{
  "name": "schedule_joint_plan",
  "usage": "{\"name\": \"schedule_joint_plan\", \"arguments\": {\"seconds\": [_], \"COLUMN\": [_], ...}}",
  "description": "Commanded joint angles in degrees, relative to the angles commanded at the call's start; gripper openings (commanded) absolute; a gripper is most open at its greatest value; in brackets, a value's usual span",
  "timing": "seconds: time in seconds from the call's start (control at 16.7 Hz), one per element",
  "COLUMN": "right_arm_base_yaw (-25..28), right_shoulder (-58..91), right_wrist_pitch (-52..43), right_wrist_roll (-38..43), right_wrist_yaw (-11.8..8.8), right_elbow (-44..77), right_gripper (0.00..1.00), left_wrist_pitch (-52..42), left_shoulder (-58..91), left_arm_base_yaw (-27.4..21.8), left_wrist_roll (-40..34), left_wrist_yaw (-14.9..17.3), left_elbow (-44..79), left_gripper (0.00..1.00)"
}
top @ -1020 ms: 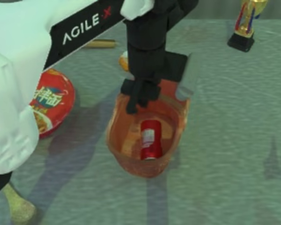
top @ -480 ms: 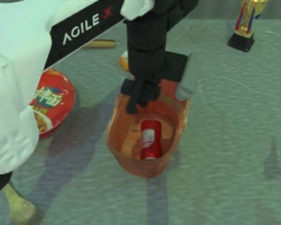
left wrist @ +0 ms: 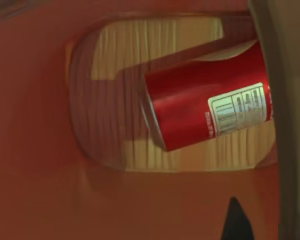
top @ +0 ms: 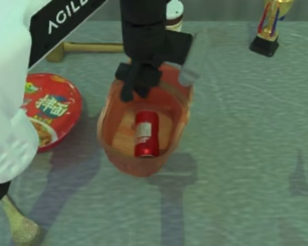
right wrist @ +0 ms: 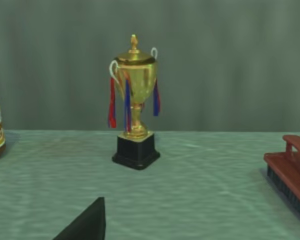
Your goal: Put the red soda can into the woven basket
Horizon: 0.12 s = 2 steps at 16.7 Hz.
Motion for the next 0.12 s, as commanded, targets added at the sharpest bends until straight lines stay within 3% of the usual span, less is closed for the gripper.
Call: {"name": "schedule_joint_plan", "arguments": {"seconds": [0.12], "right_arm_base_yaw": [0.0], "right_shoulder": [0.0], "right_wrist_pitch": [0.0], "right_wrist_roll": [0.0], "right_wrist_yaw": [0.0], "right_elbow": [0.0], "right_gripper": [1.0], "left_wrist_pitch": [-0.9], "left_shoulder": [0.0], "left_arm_base_yaw": [0.3], "left_wrist_roll": [0.1], "left_wrist_yaw": [0.0], "left_elbow": [0.9], "left_gripper": [0.0]}}
